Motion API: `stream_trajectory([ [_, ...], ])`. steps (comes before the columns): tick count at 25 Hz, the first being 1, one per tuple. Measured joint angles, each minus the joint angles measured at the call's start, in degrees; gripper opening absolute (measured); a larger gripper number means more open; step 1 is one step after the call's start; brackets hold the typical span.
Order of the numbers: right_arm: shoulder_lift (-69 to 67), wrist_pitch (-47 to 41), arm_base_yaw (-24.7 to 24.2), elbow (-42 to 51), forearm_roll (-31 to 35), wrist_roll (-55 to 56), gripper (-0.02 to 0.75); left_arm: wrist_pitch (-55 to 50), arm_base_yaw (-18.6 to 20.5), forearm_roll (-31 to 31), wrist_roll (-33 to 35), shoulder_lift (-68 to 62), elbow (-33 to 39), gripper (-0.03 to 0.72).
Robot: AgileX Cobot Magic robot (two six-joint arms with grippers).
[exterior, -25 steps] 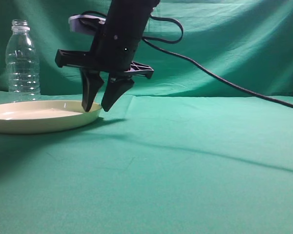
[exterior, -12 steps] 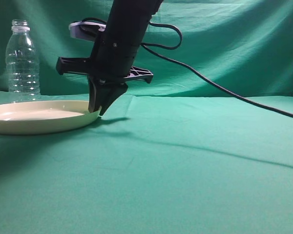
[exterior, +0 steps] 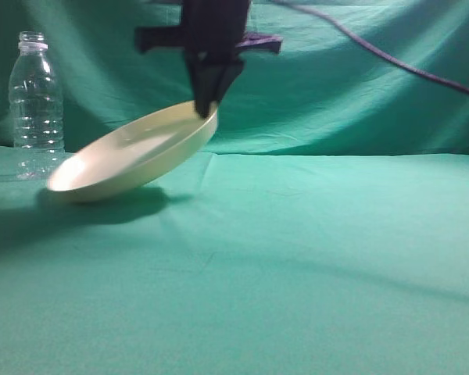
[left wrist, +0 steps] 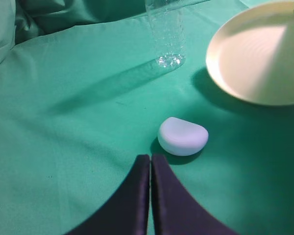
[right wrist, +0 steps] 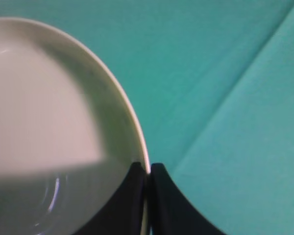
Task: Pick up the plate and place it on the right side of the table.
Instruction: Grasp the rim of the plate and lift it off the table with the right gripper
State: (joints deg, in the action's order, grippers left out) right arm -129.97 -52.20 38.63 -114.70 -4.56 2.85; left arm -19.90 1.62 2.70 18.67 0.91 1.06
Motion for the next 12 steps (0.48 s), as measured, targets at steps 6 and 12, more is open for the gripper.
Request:
stream_trajectory([
  [6,6.64,-9.5,-5.09,-0.94,-2.08,0.24,0.0,0.0,0.0,0.0,0.0,0.0,0.0,0.0],
  [12,16.42,-12.76,-15.35,1.6,-2.08,-0.12,0.0,0.0,0.0,0.0,0.0,0.0,0.0,0.0],
])
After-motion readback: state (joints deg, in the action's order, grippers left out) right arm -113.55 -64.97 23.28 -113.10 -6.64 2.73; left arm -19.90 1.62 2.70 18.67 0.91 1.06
